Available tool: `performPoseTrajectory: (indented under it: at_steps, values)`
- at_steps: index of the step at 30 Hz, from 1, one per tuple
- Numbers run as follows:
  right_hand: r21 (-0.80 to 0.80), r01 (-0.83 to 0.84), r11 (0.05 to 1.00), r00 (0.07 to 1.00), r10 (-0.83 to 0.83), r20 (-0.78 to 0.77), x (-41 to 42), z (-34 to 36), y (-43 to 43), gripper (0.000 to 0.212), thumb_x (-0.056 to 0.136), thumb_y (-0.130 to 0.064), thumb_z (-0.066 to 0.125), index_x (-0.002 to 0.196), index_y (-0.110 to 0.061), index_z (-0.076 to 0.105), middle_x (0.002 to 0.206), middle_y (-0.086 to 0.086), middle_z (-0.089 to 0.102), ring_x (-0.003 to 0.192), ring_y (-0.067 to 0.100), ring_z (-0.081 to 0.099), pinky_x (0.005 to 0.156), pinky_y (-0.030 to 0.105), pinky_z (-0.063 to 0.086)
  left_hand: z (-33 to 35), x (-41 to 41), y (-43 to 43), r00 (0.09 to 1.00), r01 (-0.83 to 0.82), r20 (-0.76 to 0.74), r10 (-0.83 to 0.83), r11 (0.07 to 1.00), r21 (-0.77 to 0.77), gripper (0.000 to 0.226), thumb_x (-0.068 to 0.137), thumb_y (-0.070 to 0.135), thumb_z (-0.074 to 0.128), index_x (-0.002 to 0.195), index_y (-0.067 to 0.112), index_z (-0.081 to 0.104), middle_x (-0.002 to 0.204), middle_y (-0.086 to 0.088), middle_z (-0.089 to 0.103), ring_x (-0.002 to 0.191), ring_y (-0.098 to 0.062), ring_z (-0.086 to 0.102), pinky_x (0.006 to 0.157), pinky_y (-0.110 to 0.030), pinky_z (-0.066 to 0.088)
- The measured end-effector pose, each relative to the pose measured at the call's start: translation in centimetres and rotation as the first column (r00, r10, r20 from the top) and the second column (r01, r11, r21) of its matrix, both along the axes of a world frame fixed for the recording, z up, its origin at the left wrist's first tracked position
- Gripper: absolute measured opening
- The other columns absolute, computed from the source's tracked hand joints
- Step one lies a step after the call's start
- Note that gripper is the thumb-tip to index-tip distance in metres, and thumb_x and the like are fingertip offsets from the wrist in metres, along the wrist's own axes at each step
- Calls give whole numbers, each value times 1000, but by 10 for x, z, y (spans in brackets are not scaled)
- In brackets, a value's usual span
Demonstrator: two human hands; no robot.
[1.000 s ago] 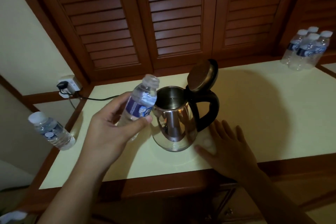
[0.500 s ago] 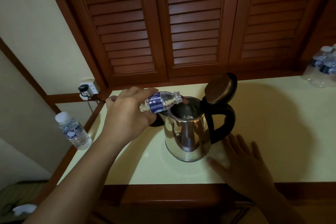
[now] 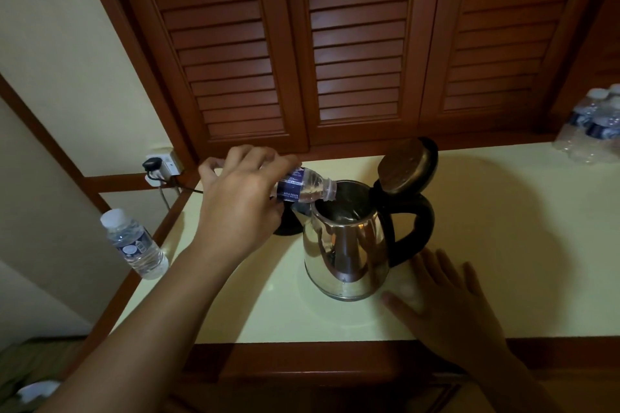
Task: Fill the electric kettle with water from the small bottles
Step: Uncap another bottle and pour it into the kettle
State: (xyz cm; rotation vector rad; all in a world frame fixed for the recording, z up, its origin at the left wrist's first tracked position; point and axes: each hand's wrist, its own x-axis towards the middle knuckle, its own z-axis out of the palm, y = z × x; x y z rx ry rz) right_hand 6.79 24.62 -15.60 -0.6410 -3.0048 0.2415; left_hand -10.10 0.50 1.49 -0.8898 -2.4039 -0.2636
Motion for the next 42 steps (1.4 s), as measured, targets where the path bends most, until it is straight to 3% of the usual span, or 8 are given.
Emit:
performPoseTrajectory:
  at_steps: [17,22,29,38,40,42]
  values:
    - [-3,-9,1000,1000,8,-13,1,-1,0,103,80,-92,3,162,-29,-2,171,-3,-1,158,21,-5,126,52,-4,4,-1,16,993,29,-107,-40,995,-96,63,77,17,80,135,33,62,143,-3,60,148,-37,37,111,-70,28]
    - [-33,-34,999,999,33,-43,2,-1,2,89,89,-83,8,161,-32,-8,171,-5,-4,157,18,-10,126,51,-6,10,-6,20,982,83,-155,-108,984,-158,61,74,18,76,132,30,65,141,-6,61,149,-40,37,110,-76,25]
    - [-69,-78,995,991,70,-114,6,1,3,77,92,-75,24,159,-38,14,169,-11,14,157,14,-1,126,48,-4,12,-7,27,970,114,-190,-152,974,-198,63,75,11,82,133,31,66,144,-5,60,151,-38,33,112,-80,21]
    - [-34,-128,991,983,122,-135,10,-8,9,71,91,-75,16,135,-35,55,155,-11,44,154,15,20,127,47,6,13,-1,19,969,74,-215,-121,973,-217,64,76,18,81,136,28,63,144,-7,61,145,-39,40,110,-77,26]
    - [-60,-139,989,962,120,-244,12,-11,9,60,95,-67,31,126,-27,63,142,-7,58,146,17,38,126,42,10,10,1,11,974,39,-209,-81,980,-197,65,78,22,79,140,30,60,142,-4,62,139,-39,45,106,-71,31]
    - [-129,-138,982,915,77,-395,15,-8,6,56,96,-62,40,119,-20,68,124,-8,66,129,15,52,124,26,13,2,3,0,981,28,-185,-54,990,-140,64,82,29,80,143,31,59,138,-2,65,129,-36,50,100,-62,35]
